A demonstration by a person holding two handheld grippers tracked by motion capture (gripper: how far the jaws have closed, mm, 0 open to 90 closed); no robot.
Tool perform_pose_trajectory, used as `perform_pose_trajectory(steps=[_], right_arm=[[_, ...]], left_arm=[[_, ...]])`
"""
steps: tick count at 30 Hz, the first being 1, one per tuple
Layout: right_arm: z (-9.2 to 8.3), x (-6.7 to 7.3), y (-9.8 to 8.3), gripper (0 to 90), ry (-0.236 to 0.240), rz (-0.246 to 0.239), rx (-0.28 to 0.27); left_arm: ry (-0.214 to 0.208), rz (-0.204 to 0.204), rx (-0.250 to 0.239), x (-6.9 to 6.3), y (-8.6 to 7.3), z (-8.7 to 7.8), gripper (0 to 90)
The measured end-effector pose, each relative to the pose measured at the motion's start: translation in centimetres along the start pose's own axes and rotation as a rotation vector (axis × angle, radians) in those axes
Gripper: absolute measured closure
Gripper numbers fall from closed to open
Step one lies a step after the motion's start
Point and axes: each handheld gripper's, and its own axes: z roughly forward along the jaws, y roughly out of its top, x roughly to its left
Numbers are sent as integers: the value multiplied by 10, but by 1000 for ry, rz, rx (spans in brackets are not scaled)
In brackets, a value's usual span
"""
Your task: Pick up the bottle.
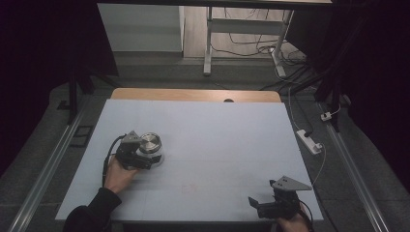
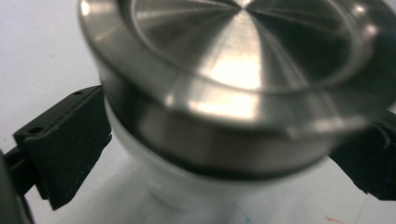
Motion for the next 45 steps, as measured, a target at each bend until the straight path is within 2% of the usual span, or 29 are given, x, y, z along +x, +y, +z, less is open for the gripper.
perform_pose_trajectory(steps=[8, 10, 13, 19, 31, 35, 37, 40, 45], right_arm=[[0, 1, 0, 0, 0, -5, 5], [0, 1, 0, 0, 1, -6, 5], [0, 1, 0, 0, 0, -7, 5], [0, 1, 0, 0, -1, -11, 7], [1, 2, 0, 0, -2, -14, 9], [0, 2, 0, 0, -1, -13, 8], [1, 1, 0, 0, -1, -11, 8], [1, 1, 0, 0, 0, -10, 9], [1, 1, 0, 0, -1, -7, 9]], left_arm=[[15, 29, 21, 0, 2, 7, 14], [30, 38, 29, 0, 1, 8, 28], [42, 52, 33, 0, 0, 7, 62], [40, 74, 36, -2, -1, 7, 143], [51, 64, 36, -3, -1, 6, 150], [39, 54, 38, -3, 0, 5, 151], [45, 62, 36, -5, 2, 3, 152], [31, 62, 18, -7, 5, -1, 151], [29, 99, 14, -14, 14, -7, 152]])
